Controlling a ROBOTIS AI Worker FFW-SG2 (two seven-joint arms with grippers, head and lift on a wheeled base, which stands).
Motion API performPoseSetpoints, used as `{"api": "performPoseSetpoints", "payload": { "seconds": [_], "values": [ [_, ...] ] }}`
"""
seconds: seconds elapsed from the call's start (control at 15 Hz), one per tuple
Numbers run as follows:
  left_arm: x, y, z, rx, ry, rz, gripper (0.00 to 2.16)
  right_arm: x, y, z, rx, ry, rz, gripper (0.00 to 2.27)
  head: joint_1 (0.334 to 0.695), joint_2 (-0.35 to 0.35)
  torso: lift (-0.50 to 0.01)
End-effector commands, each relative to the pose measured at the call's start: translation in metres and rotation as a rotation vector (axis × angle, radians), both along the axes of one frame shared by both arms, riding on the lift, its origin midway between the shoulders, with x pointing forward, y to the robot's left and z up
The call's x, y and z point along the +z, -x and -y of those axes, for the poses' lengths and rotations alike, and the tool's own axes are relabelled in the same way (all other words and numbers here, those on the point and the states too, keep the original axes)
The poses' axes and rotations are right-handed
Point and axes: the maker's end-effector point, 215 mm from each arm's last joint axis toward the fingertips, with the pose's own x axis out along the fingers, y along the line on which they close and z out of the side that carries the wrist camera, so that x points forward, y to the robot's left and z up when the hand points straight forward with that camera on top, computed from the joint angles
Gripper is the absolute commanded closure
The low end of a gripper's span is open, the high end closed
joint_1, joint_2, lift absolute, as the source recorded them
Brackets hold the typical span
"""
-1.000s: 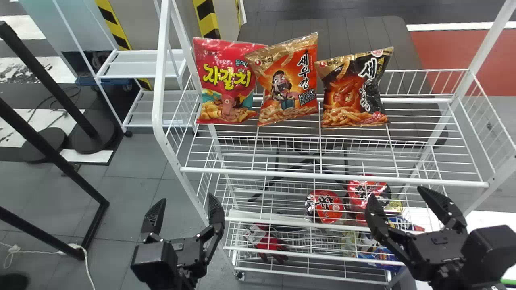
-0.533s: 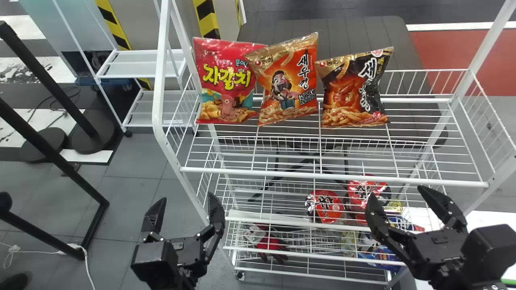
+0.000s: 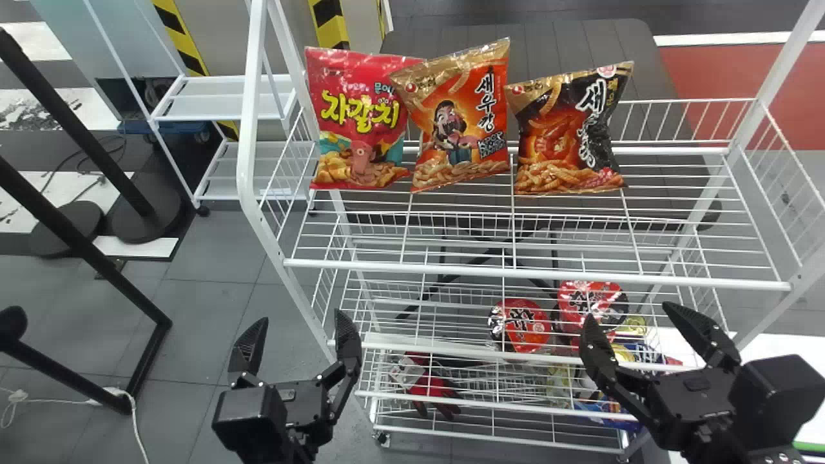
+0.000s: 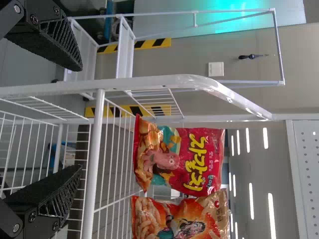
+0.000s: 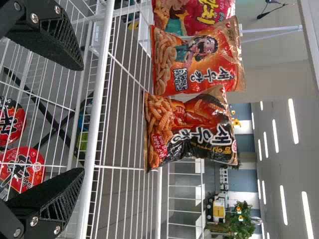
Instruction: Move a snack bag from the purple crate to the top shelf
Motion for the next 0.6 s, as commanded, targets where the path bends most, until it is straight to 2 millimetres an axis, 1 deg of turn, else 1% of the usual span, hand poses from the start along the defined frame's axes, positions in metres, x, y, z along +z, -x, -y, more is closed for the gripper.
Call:
{"api": "performPoseSetpoints", "payload": {
  "seconds": [0.0,0.53],
  "values": [
    [0.0002,0.0001,-0.0001,0.0,0.0,0.001,0.12,-0.0009,0.0003,0.0001,0.0,0.0,-0.002,0.09,0.695,0.135,-0.037],
    [-0.0016,0.0018,-0.0004,0.002,0.001,-0.002,0.12,-0.0035,0.0009,0.0002,0.0,0.002,-0.009,0.09,0.695,0.136,-0.069]
  ]
}}
